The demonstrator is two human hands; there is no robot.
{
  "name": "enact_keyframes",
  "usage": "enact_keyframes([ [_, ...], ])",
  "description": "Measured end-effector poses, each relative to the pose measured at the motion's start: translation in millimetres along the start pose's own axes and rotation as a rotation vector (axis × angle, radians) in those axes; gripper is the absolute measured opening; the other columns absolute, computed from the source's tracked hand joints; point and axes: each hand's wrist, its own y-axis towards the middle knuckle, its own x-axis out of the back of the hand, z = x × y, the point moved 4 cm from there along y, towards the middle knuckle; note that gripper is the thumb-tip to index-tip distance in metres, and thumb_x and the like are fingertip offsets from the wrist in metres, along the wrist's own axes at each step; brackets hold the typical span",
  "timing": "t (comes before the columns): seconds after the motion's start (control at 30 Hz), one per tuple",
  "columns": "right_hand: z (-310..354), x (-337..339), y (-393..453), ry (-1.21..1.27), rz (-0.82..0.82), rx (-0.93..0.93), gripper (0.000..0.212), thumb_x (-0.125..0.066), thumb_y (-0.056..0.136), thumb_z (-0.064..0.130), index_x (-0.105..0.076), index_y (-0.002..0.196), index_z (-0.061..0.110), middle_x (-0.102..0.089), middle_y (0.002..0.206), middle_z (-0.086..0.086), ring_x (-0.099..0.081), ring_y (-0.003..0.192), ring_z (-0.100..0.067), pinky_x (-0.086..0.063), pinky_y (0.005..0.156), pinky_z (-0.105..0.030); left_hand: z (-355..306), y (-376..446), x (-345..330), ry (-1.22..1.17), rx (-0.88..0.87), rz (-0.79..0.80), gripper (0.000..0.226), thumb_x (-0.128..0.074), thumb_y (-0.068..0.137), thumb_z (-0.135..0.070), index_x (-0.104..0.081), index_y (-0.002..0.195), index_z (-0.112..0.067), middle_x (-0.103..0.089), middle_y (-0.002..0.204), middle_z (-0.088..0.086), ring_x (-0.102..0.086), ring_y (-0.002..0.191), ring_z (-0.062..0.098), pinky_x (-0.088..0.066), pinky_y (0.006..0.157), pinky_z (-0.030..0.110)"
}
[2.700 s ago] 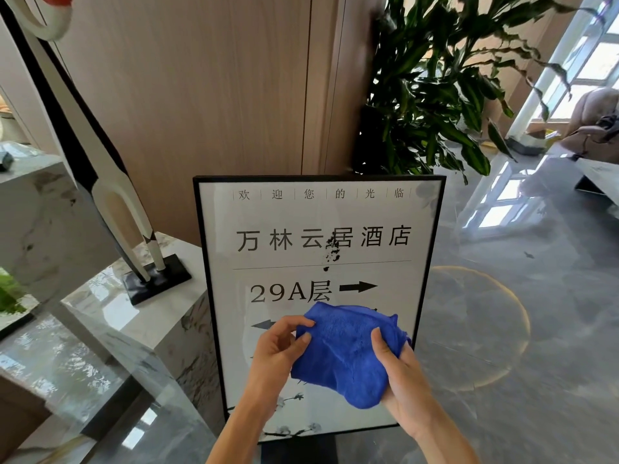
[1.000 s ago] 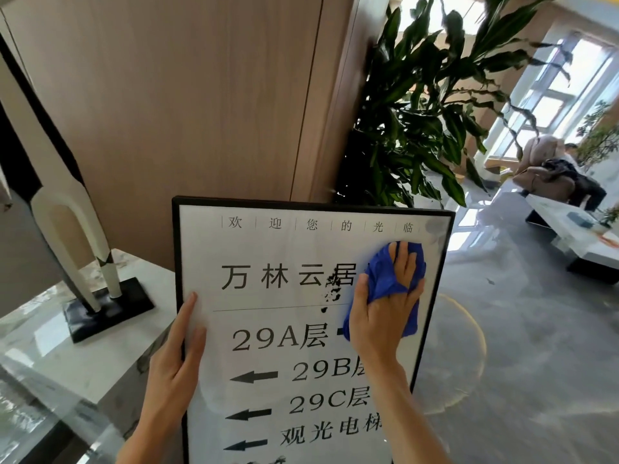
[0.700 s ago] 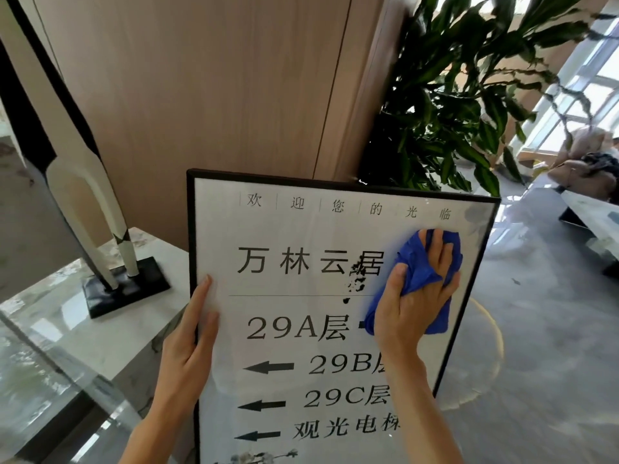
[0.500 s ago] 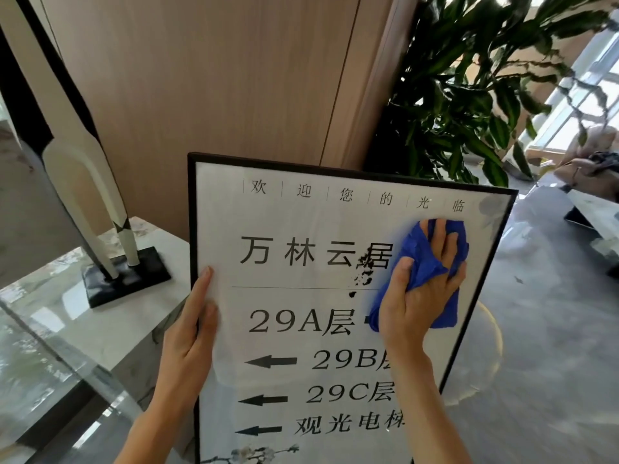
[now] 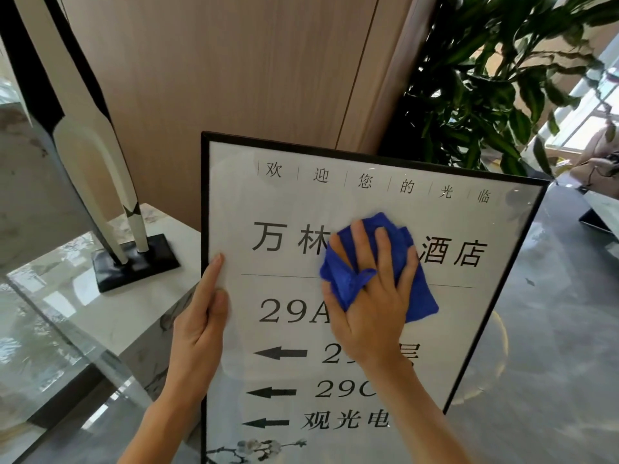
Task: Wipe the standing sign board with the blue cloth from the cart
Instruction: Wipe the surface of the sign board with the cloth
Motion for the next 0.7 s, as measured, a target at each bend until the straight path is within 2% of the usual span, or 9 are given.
enact_keyframes([
  [0.13,20,-13,-17,-0.066,0.03,0.093,0.063,-0.035,0.101,0.056,-0.016,0.158,0.037,-0.008,0.169,0.007,-0.006,0.156,-0.022,-0.004,0.122,-0.062,-1,1,-1,-0.001,-0.025,-0.001,0.046,-0.041,0.1,-0.039,-0.038,0.135,-0.068,-0.053,0.124,-0.049,-0.054,0.115,-0.016,-0.043,0.095,0.027],
  [0.3,24,-18,-26,-0.09,0.028,0.126,0.064,-0.036,0.101,0.057,-0.016,0.158,0.037,-0.005,0.169,0.007,-0.005,0.157,-0.022,-0.004,0.122,-0.062,0,0,0,0.071,-0.057,-0.007,0.048,-0.041,0.104,-0.034,-0.036,0.135,-0.07,-0.057,0.105,-0.051,-0.057,0.094,-0.02,-0.047,0.086,0.028],
  [0.37,18,-15,-23,-0.077,0.032,0.119,0.063,-0.036,0.102,0.056,-0.015,0.158,0.038,-0.01,0.169,0.009,-0.004,0.156,-0.019,-0.005,0.123,-0.059,-1,2,0,0.098,-0.057,-0.003,0.045,-0.041,0.103,-0.038,-0.035,0.136,-0.069,-0.058,0.107,-0.05,-0.059,0.095,-0.017,-0.049,0.085,0.031],
  [0.47,-1,-7,-17,-0.031,0.017,0.058,0.059,-0.034,0.103,0.053,-0.017,0.158,0.038,-0.02,0.167,0.008,-0.008,0.156,-0.017,-0.005,0.125,-0.054,-3,3,0,0.097,-0.04,-0.013,0.041,-0.042,0.101,-0.049,-0.035,0.136,-0.069,-0.061,0.106,-0.046,-0.063,0.095,-0.005,-0.056,0.088,0.045],
  [0.6,-40,9,-4,0.035,-0.05,-0.127,0.055,-0.029,0.105,0.05,-0.028,0.156,0.031,-0.017,0.166,0.012,-0.007,0.156,-0.015,-0.002,0.127,-0.048,-5,1,0,0.088,-0.057,-0.02,0.042,-0.042,0.1,-0.046,-0.036,0.135,-0.069,-0.058,0.116,-0.046,-0.06,0.108,-0.009,-0.051,0.095,0.039],
  [0.7,-69,20,7,0.121,-0.116,-0.246,0.054,-0.029,0.104,0.049,-0.016,0.157,0.041,-0.018,0.166,0.009,-0.01,0.156,-0.016,-0.002,0.127,-0.046,-5,1,1,0.04,-0.041,-0.007,0.042,-0.042,0.095,-0.057,-0.038,0.135,-0.069,-0.059,0.122,-0.041,-0.06,0.115,0.001,-0.05,0.101,0.043],
])
